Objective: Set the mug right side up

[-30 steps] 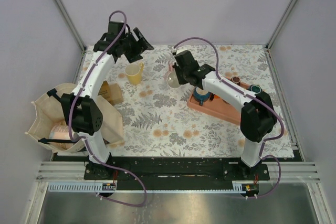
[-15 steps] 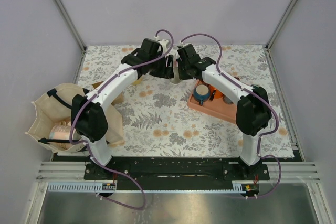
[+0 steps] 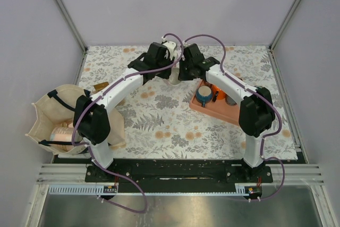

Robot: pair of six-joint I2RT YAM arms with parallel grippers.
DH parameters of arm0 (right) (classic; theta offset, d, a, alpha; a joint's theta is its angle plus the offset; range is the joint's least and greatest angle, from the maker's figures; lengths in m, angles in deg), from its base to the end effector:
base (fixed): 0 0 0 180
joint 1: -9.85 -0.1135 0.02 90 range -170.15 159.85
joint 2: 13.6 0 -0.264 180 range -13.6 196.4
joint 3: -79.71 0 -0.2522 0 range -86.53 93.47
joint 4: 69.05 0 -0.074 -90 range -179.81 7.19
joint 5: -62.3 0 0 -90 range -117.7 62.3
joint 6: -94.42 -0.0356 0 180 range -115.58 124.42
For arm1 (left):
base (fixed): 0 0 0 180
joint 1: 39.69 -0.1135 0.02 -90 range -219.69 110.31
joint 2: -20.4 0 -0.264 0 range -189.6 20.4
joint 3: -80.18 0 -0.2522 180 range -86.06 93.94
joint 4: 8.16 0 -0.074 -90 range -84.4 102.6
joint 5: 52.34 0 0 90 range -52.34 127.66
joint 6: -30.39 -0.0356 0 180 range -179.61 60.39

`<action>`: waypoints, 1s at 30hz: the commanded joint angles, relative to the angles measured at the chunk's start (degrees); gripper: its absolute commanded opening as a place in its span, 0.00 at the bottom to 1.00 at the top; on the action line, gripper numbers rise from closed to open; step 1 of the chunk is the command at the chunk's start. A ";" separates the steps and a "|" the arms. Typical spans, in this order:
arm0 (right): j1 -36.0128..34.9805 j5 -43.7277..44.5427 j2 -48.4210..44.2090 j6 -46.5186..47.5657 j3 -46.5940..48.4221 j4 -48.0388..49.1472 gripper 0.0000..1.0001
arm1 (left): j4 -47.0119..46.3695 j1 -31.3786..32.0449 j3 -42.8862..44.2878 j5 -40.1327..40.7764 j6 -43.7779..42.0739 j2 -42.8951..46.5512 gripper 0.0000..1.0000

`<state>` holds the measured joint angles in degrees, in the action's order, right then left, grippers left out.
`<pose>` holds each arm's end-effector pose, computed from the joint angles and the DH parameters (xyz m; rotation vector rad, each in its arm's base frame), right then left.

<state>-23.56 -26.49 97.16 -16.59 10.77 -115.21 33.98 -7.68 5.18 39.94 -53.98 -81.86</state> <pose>0.3695 0.2428 0.2830 -0.2504 2.4006 0.4248 0.3507 -0.2175 0.3140 0.4985 2.2207 -0.3042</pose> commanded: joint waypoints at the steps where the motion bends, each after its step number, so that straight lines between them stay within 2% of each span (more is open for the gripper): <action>1: 1.15 -8.40 -2.22 -2.71 1.58 7.08 0.00 | -5.79 -0.46 -0.62 3.17 -3.43 -0.84 0.21; 2: 1.24 -9.29 -2.22 -2.89 1.41 7.61 0.00 | -6.14 -0.54 -0.97 2.30 -3.69 -1.01 0.06; 3: 1.24 -10.00 -2.22 -3.06 1.14 7.97 0.03 | -6.41 -0.46 -1.24 1.59 -4.04 -1.10 0.00; 5: 1.50 -11.92 -2.30 -3.15 0.62 8.93 0.19 | -6.15 -0.46 -1.51 0.80 -4.31 -1.10 0.00; 6: 1.77 -13.15 -2.48 -3.07 0.35 9.28 0.36 | -5.54 -0.54 -1.16 0.62 -4.22 -1.19 0.00; 8: 2.47 -15.26 -3.44 -2.19 -0.35 9.55 0.60 | -4.04 -1.07 -0.37 0.53 -3.52 -0.93 0.00; 10: 4.31 -18.51 -5.54 -1.49 -1.49 9.73 0.74 | -2.29 -2.30 0.34 -0.26 -1.86 -0.58 0.00; 12: 6.59 -22.72 -8.88 -1.05 -3.94 10.60 0.84 | 0.70 -4.40 1.74 -2.01 0.60 -0.75 0.00; 16: 11.69 -29.07 -17.49 1.93 -10.44 9.56 0.92 | 7.11 -8.45 4.90 -7.90 1.58 -1.63 0.00; 20: 14.60 -29.95 -23.38 10.62 -14.58 1.75 0.98 | 12.74 -11.52 10.87 -11.76 -1.49 -4.52 0.00; 23: 14.86 -27.94 -29.08 16.87 -19.32 -0.47 0.99 | 15.56 -11.88 15.62 -11.95 -6.58 -7.77 0.00; 30: 14.78 -27.50 -37.28 20.66 -27.07 -0.29 1.00 | 20.48 -12.15 23.71 -10.81 -14.67 -15.33 0.00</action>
<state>-8.44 -53.85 62.54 -0.42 -13.93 -114.36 53.42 -20.09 23.48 31.77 -63.01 -95.24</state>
